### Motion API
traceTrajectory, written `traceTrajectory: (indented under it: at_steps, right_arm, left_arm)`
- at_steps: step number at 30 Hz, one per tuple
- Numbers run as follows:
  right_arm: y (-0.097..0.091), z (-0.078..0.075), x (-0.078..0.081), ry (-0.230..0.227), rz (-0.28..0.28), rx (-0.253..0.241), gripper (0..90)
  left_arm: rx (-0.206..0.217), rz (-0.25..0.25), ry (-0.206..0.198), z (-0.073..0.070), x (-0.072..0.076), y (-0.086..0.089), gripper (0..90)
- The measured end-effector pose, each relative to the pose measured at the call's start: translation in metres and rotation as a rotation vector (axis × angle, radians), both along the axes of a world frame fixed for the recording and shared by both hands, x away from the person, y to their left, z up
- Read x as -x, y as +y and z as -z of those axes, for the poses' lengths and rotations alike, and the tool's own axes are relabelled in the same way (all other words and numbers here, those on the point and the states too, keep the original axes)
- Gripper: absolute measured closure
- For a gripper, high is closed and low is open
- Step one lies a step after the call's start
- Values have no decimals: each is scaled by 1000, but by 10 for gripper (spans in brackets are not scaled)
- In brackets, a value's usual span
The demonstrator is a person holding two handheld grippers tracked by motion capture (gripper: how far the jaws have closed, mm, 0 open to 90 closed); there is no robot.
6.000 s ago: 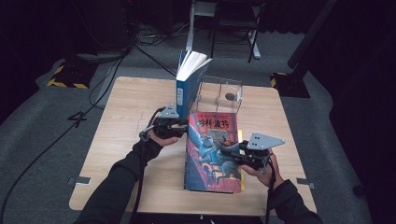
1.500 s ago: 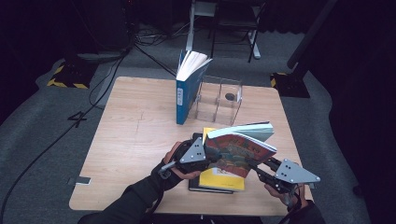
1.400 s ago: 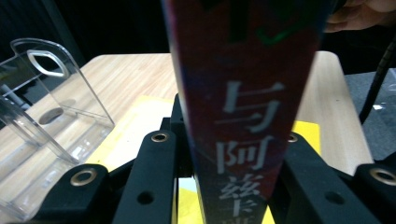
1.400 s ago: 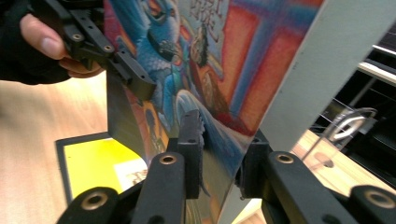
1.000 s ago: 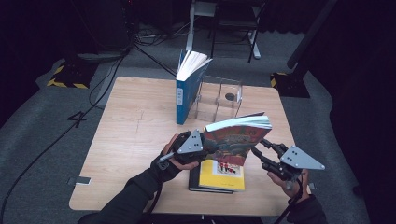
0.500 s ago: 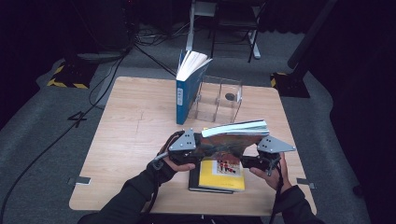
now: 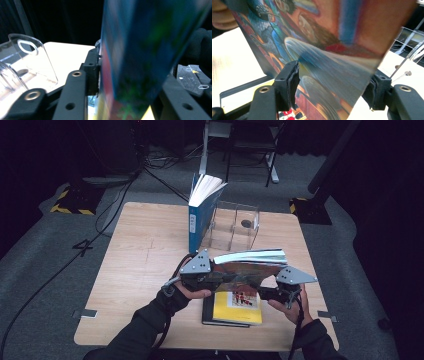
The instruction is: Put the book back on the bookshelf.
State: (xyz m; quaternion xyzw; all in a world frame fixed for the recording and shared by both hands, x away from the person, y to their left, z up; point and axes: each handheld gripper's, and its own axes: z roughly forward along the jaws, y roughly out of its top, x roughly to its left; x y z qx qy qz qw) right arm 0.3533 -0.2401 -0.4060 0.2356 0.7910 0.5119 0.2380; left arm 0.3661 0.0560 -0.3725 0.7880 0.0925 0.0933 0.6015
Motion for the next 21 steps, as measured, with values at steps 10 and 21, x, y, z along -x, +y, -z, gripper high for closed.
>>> traceTrajectory:
  at_steps: [10,21]
  right_arm:
    - [2,0,0,0,1,5,372]
    - [3,0,1,15,6,5,371]
  left_arm:
    - [-3,-23,-33,-22,-1,-6,611]
    - [-4,-32,-55,-35,-1,-11,535]
